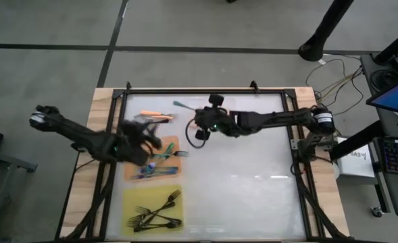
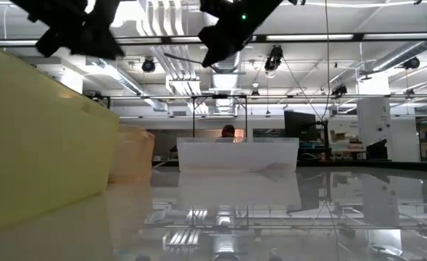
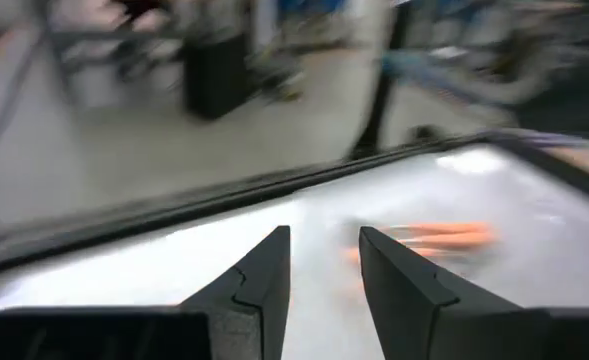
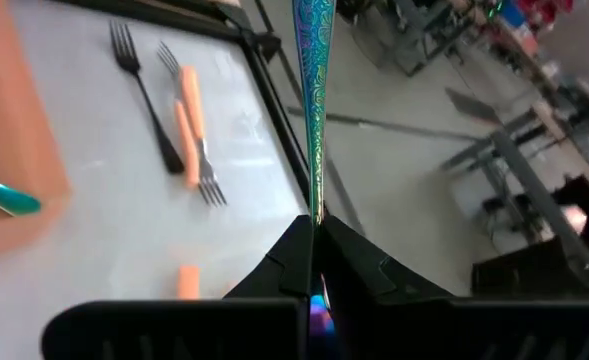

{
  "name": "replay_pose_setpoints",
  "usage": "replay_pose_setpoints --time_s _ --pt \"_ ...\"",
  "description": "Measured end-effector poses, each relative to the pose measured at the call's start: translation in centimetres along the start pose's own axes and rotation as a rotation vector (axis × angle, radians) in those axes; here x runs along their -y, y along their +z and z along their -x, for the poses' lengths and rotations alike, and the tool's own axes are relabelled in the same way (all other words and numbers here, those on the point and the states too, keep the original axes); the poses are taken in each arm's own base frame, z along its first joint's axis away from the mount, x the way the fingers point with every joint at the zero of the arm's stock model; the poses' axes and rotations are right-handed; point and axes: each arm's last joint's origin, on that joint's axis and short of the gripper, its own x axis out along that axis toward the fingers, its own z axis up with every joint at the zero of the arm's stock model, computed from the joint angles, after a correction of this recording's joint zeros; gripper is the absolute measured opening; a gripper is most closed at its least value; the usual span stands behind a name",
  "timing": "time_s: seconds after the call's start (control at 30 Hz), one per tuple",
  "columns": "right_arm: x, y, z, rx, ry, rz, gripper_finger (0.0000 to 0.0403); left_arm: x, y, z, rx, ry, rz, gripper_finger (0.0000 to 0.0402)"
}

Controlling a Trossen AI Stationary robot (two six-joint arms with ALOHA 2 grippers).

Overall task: Sort silverware by color (type)
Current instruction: Put the blue fork into the orange bin

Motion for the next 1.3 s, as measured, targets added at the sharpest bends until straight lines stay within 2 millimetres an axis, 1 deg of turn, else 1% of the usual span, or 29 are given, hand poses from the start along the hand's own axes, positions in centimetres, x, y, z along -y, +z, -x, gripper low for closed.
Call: replay_pose_setpoints --time_s 0.07,0.1,0.17,0.23,0.3,0.4,0.47,0.53,0.67,0.77,0.87,0.97,1.03,1.13,1.23,1.3 --pt "0.7 -0.4 -0.6 -0.018 0.026 -0.034 0.0009 -2.5 0.8 -0.4 -0.037 0.07 0.028 0.0103" --pt "1.0 -0.6 -0.8 -0.023 0.048 -0.054 0.0009 -3.5 1.3 -0.5 -0.052 0.081 0.022 0.0103" --pt "1.4 -0.8 -1.2 -0.02 0.102 -0.095 0.0009 -4.7 2.1 -0.5 -0.087 0.049 -0.022 0.0103" --pt "1.7 -0.9 -1.5 -0.01 0.15 -0.136 0.0009 -5.2 2.9 -0.5 -0.108 -0.046 -0.074 0.0103" --pt "1.8 -0.9 -1.6 -0.005 0.171 -0.167 0.0009 -5.5 3.5 -0.6 -0.108 -0.194 -0.113 0.0103" --pt "1.8 -0.8 -1.6 0.001 0.17 -0.196 0.0009 -5.6 4.0 -0.7 -0.051 -0.423 -0.11 0.0103" --pt "1.9 -0.6 -1.6 0.018 0.167 -0.219 0.0009 -5.6 3.7 -0.9 0.004 -0.508 -0.042 0.0103" --pt "2.0 -0.4 -1.6 0.041 0.162 -0.229 0.0009 -5.5 3.1 -1.3 0.071 -0.537 0.048 0.0103" --pt "2.0 0.1 -1.7 0.115 0.147 -0.209 0.0009 -5.1 0.4 -2.5 0.178 -0.588 0.188 0.0103" --pt "1.8 0.3 -2.0 0.151 0.14 -0.187 0.0009 -5.2 -1.8 -3.2 0.271 -0.62 0.273 0.0103" --pt "1.4 0.3 -2.6 0.171 0.136 -0.163 0.0009 -6.1 -3.6 -3.5 0.38 -0.605 0.338 0.0103" --pt "0.8 0.1 -3.4 0.186 0.128 -0.11 0.0009 -6.8 -4.2 -3.5 0.475 -0.542 0.402 0.0103" --pt "0.4 0.2 -4.0 0.214 0.118 -0.082 0.0009 -6.5 -4.1 -3.7 0.5 -0.506 0.374 0.0103" --pt "-0.2 0.3 -5.0 0.268 0.093 -0.065 0.0009 -5.2 -3.6 -4.3 0.507 -0.46 0.319 0.0103" --pt "-0.7 0.3 -5.8 0.305 0.077 -0.061 0.0009 -4.5 -3.2 -5.0 0.499 -0.293 0.329 0.0103" --pt "-1.0 0.2 -6.2 0.32 0.071 -0.067 0.0009 -4.2 -2.8 -5.0 0.516 -0.258 0.316 0.0103"
